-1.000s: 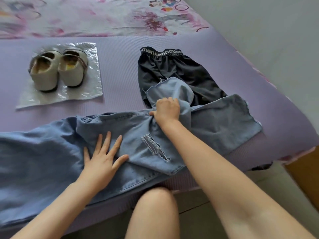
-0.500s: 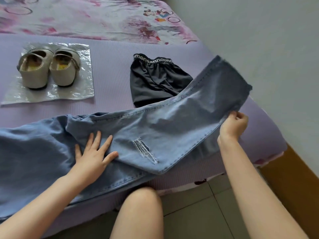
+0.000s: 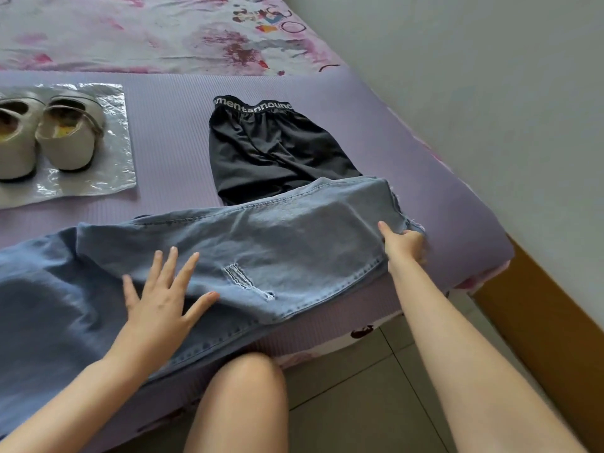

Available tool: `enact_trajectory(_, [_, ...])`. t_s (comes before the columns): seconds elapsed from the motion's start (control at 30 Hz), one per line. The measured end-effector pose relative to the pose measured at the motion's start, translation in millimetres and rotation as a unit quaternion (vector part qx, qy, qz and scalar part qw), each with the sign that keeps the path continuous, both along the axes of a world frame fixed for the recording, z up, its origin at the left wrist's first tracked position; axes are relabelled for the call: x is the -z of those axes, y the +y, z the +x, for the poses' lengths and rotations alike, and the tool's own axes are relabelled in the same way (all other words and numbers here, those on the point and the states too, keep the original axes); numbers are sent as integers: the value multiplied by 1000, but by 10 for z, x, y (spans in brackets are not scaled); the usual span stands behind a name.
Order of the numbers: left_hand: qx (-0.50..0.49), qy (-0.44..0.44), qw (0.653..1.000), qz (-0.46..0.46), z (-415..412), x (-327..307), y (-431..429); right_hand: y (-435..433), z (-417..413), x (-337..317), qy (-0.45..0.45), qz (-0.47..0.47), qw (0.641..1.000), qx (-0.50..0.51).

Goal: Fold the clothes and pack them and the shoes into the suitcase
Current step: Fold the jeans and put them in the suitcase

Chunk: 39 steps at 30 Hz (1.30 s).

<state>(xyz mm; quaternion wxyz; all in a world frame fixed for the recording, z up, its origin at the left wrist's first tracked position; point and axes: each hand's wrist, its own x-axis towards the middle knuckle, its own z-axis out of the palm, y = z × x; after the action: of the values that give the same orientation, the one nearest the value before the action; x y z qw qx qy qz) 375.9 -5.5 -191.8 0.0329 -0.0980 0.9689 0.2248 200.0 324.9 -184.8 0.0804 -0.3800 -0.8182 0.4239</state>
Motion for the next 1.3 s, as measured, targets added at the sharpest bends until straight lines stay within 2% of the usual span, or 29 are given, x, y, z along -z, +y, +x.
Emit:
enact_trajectory(0.13, [55,115,992,2,146,121,85,16,-45,-93,-36,34,998,29])
enact_trajectory(0.3, [115,171,979,-7,196,125,204,101,-155,-46,-62,88,994,26])
enact_trajectory(0.47, [111,203,972,27,9,116,380,155,-177,-35,12,58,997,51])
enact_trajectory(0.63, [113,270,948,123,-158,-30,406,378,-123,-141,96,122,984,81])
enact_trajectory(0.73, [154,241,948,141,-137,19,366,487,-78,-77,65,110,989,80])
enact_trajectory(0.87, [218,144,965,22,78,237,252,529,-12,94,-15,108,993,42])
enact_trajectory(1.0, [198,120,972,-30,257,241,69,528,9,80,4,155,987,31])
enact_trajectory(1.1, [142,79,986,-35,311,277,-81,437,80,10,28,195,980,13])
enact_trajectory(1.2, [91,60,994,0,296,277,-194,181,89,-50,87,255,958,-95])
enact_trajectory(1.3, [82,98,992,4,238,181,-279,-295,65,-194,175,296,900,-268])
